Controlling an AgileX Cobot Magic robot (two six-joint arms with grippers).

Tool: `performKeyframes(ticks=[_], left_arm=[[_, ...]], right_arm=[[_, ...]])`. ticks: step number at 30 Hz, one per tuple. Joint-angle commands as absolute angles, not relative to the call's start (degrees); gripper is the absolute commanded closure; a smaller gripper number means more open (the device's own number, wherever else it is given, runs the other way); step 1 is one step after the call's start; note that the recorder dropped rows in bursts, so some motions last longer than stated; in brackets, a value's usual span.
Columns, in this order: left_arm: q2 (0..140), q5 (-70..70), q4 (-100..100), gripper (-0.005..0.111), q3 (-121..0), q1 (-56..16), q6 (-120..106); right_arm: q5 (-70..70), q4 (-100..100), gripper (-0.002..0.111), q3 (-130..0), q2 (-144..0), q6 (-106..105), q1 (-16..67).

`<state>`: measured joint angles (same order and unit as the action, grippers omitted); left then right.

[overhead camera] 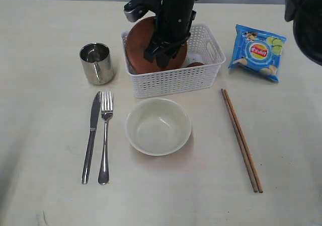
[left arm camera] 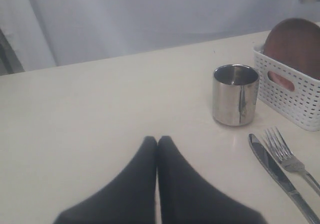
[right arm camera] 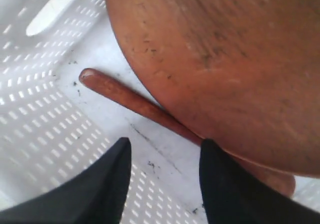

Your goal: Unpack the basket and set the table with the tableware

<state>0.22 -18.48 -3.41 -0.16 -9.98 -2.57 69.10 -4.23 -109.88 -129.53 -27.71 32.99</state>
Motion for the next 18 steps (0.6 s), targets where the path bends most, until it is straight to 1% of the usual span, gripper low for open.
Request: performKeyframes(ticks=[1, 4, 5, 16, 18], left_arm=[[0.0, -18.5, -2.9, 0.107, 0.0, -9.8, -2.5], [0.0, -18.5, -2.9, 0.107, 0.0, -9.8, -2.5], [0.0, -18.5, -2.9, 0.107, 0.0, -9.8, -2.5], [0.0, -18.5, -2.9, 0.107, 0.0, -9.8, -2.5], [0.0, -18.5, -2.9, 0.107, 0.0, -9.8, -2.5]], right_arm=[[70.0, -4.5, 0.064, -110.4, -130.9, -28.3, 32.9], [70.0, -4.5, 0.052, -110.5, -132.0, -27.3, 32.9], [70.0, -4.5, 0.049, -110.5, -132.3, -27.3, 32.9], [69.4, -3.2, 0.050, -110.5, -134.9, -29.6, 32.9], [69.4, -3.0, 0.051, -110.5, -135.5, -29.6, 32.9]])
